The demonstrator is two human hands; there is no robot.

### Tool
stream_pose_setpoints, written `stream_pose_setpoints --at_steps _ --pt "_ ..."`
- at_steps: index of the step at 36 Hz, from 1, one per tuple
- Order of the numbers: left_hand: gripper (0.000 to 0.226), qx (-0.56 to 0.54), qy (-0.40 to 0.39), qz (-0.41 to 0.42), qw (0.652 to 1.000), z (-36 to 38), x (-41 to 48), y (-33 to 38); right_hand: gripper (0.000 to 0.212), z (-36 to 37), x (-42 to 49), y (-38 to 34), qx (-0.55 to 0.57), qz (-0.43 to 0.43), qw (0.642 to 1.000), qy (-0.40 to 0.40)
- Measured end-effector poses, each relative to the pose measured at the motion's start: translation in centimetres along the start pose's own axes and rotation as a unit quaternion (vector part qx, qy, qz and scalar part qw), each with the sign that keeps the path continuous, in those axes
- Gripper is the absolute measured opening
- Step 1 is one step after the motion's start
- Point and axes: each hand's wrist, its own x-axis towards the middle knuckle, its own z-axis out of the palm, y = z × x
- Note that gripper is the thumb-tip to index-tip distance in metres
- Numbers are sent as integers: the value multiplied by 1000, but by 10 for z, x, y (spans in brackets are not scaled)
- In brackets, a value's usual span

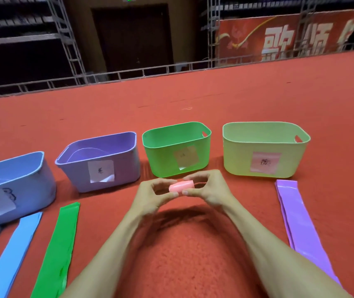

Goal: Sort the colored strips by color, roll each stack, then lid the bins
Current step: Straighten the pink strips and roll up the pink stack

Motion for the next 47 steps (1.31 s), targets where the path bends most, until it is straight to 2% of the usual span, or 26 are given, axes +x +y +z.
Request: stream_pose_setpoints --at_steps 4,7,17,23,31,36,41,47 --pt "32 10 12 31 999 24 1 22 47 -30 -11 -9 3 1 1000 -5" --pt "37 5 9 47 999 41 11 40 43 -59 -13 -19 -24 -7 1000 -5" --pt "35 26 -83 96 992 103 79 105 37 -161 11 -38 -105 -11 993 48" --pt "36 51 -113 112 986 138 133 129 36 -213 43 -41 -156 -33 984 82" --pt "35 83 -150 103 980 176 197 120 33 -253 86 -14 -183 -3 979 88" --pt "32 123 -177 95 972 194 224 105 31 -267 106 15 -228 45 970 63" --pt "28 189 -198 92 958 205 239 94 28 -274 119 30 -273 74 959 24" --pt "32 208 -195 77 955 209 243 89 29 -274 125 39 -267 74 961 23"
